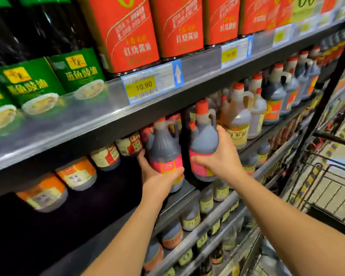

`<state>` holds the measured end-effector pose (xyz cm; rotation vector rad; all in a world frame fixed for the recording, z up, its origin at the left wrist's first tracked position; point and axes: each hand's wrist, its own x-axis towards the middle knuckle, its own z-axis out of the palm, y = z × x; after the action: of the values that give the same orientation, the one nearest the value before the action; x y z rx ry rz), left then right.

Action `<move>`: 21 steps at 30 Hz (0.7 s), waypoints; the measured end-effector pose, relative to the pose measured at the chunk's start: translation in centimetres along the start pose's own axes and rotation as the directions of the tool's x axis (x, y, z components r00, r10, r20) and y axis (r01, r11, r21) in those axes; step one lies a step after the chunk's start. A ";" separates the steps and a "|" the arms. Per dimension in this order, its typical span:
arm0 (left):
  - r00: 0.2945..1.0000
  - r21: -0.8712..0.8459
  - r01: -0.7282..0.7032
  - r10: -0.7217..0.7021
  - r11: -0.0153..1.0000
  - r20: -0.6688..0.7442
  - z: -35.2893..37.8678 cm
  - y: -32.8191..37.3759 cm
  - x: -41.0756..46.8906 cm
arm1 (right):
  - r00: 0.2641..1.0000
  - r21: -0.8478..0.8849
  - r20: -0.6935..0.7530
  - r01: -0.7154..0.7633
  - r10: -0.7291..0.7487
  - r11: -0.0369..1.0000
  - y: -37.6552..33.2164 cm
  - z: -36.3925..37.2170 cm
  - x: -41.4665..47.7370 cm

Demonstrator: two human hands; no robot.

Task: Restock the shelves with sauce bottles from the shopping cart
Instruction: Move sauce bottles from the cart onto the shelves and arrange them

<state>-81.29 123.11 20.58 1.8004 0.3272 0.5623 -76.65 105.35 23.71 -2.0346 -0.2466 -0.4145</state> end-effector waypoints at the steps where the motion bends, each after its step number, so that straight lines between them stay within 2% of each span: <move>1: 1.000 -0.009 0.008 -0.008 1.000 -0.009 0.2 -0.2 0.5 | 1.000 -0.025 0.007 -0.008 0.008 1.000 0.4 0.7 0.5; 5: 1.000 -0.039 0.008 -0.009 0.999 -0.020 0.9 -1.2 2.4 | 1.000 -0.050 -0.008 -0.029 0.028 0.998 1.6 2.7 2.4; 8: 0.999 -0.016 0.045 -0.045 0.999 -0.016 1.6 -1.4 3.8 | 1.000 0.015 0.000 0.000 0.000 1.000 2.0 3.9 4.0; 11: 0.999 0.023 0.001 0.000 1.000 -0.045 2.5 -2.0 5.1 | 1.000 0.040 0.003 0.016 -0.017 0.999 2.6 4.9 5.9; 15: 0.996 0.050 -0.046 0.049 0.998 -0.071 3.6 -2.8 6.9 | 0.997 0.092 0.046 -0.071 0.067 0.993 4.0 6.6 8.3; 21: 0.987 0.127 -0.093 0.108 0.987 -0.119 5.1 -3.1 8.8 | 1.000 0.032 -0.001 -0.018 0.018 0.999 5.0 8.0 9.0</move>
<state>-70.98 124.20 18.35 1.9110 0.3641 0.7425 -65.19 110.02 19.70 -2.0032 -0.2320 -0.3983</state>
